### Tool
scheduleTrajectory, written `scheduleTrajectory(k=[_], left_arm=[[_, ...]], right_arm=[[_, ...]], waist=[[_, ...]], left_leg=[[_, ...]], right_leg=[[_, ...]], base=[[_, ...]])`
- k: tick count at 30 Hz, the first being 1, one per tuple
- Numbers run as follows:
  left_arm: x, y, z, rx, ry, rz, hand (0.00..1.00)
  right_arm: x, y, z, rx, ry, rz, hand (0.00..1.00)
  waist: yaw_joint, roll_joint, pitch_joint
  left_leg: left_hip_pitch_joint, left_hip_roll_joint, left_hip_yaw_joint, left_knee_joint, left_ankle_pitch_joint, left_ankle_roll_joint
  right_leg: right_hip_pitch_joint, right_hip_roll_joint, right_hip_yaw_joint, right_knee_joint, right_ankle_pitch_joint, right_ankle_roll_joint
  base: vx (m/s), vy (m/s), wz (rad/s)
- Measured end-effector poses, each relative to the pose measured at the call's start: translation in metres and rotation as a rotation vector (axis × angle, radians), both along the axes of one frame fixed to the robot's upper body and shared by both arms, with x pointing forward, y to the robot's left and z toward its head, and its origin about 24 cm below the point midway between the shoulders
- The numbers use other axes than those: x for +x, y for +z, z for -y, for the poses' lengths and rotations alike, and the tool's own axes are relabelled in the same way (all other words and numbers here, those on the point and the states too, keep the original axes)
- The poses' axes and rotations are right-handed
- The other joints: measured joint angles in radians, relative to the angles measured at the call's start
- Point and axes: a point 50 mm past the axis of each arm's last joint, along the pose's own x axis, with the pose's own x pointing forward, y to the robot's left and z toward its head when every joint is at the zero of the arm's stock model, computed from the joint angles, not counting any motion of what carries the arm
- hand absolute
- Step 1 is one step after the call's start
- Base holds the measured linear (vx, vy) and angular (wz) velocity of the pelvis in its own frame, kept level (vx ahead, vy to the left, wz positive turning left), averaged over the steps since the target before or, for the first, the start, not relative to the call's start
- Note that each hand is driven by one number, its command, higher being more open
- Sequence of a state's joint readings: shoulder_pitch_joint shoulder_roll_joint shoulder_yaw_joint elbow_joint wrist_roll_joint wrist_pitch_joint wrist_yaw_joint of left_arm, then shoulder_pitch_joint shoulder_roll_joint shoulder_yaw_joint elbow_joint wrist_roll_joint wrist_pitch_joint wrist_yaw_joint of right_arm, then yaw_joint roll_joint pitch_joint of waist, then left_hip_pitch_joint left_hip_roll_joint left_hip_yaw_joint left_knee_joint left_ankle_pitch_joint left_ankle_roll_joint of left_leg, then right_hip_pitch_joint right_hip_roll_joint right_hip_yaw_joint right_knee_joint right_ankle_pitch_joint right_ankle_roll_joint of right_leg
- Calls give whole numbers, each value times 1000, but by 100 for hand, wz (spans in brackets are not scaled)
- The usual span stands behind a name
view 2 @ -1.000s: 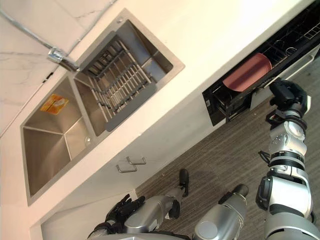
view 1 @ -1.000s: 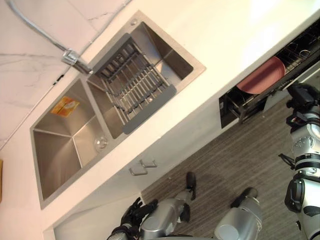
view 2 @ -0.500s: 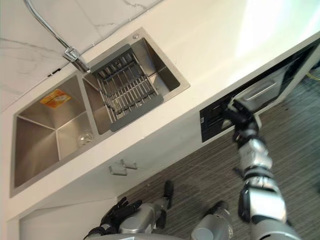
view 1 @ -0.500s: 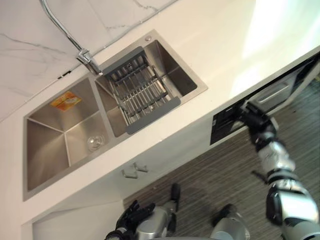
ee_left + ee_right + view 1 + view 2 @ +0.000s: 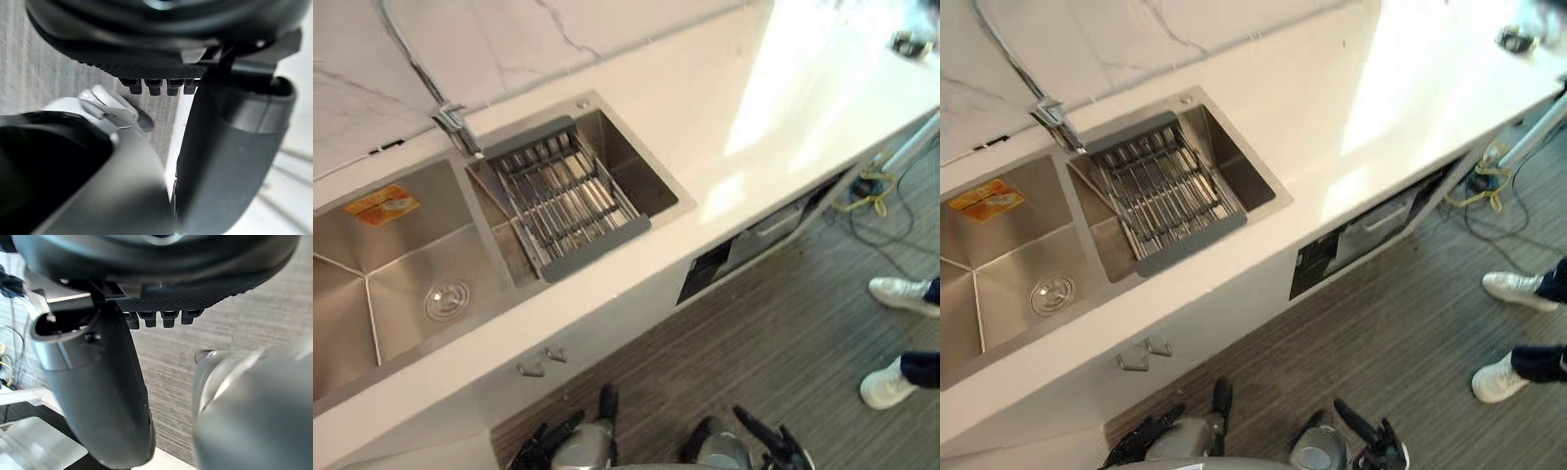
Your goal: Walk over to the sink, pick up the cup, carry it to the dishwasher, place the cup inside the dishwasher, then close the dishwasher door
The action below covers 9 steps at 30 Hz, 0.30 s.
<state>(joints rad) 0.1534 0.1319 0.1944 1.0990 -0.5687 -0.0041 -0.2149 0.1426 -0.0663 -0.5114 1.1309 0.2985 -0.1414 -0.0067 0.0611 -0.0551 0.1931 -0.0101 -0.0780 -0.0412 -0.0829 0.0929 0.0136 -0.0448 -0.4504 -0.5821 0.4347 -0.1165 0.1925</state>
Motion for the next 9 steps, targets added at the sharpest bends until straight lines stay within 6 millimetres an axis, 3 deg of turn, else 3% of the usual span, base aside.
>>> scheduleTrajectory(k=[1, 2, 3, 4, 5, 6, 7, 8, 9], left_arm=[[-1, 0, -1, 7, 2, -8, 100], [1, 0, 0, 14, -2, -15, 100], [2, 0, -1, 26, 0, -20, 100], [2, 0, -2, 29, 2, -23, 100], [4, 0, -2, 31, 8, -32, 100], [5, 0, -2, 32, 10, -36, 100], [6, 0, -2, 32, 13, -43, 100], [6, 0, -2, 33, 14, -47, 100], [4, -1, -3, 34, 25, -56, 100]], right_arm=[[0, 0, -1, 0, 9, -3, 100], [1, -1, -4, 8, 9, -2, 100], [6, -2, -13, 33, 17, 13, 100], [7, -3, -16, 38, 19, 18, 100], [16, -2, -23, 51, 39, 52, 100], [20, -2, -26, 52, 51, 66, 100], [26, -1, -29, 48, 77, 86, 100], [28, -1, -29, 46, 78, 92, 100], [28, 0, -28, 41, 77, 96, 100]], waist=[[-4, -4, 2], [-20, 3, -1], [-23, 19, -1], [-23, 19, -3], [-26, 18, -4], [-26, 18, -4], [-26, 17, -4], [-26, 17, -5], [-31, 7, -11]], left_leg=[[5, -4, -21, 10, -6, 7], [12, -7, -61, 37, -20, 16], [33, 19, -110, 46, -29, 28], [34, 26, -119, 47, -31, 29], [40, 47, -157, 46, -31, 31], [43, 53, -175, 43, -29, 33], [57, 56, -211, 32, -27, 35], [66, 52, -223, 28, -27, 34], [78, 31, -246, 25, -23, 27]], right_leg=[[-12, -1, 78, 44, 29, 14], [-36, 16, 198, 129, 97, -18], [-65, 82, 305, 171, 65, -8], [-65, 105, 318, 159, 36, -6], [-65, 204, 344, 99, -31, -30], [-64, 246, 353, 59, -49, -40], [-63, 330, 366, -46, -59, -54], [-63, 350, 376, -85, -57, -57], [-61, 369, 412, -146, -41, -80]], base=[[188, 111, 90], [178, 117, 106], [173, 69, 96], [157, -19, 82], [90, -62, 58], [110, -69, 86], [91, -69, 67], [171, -142, 79], [125, -108, 42]])
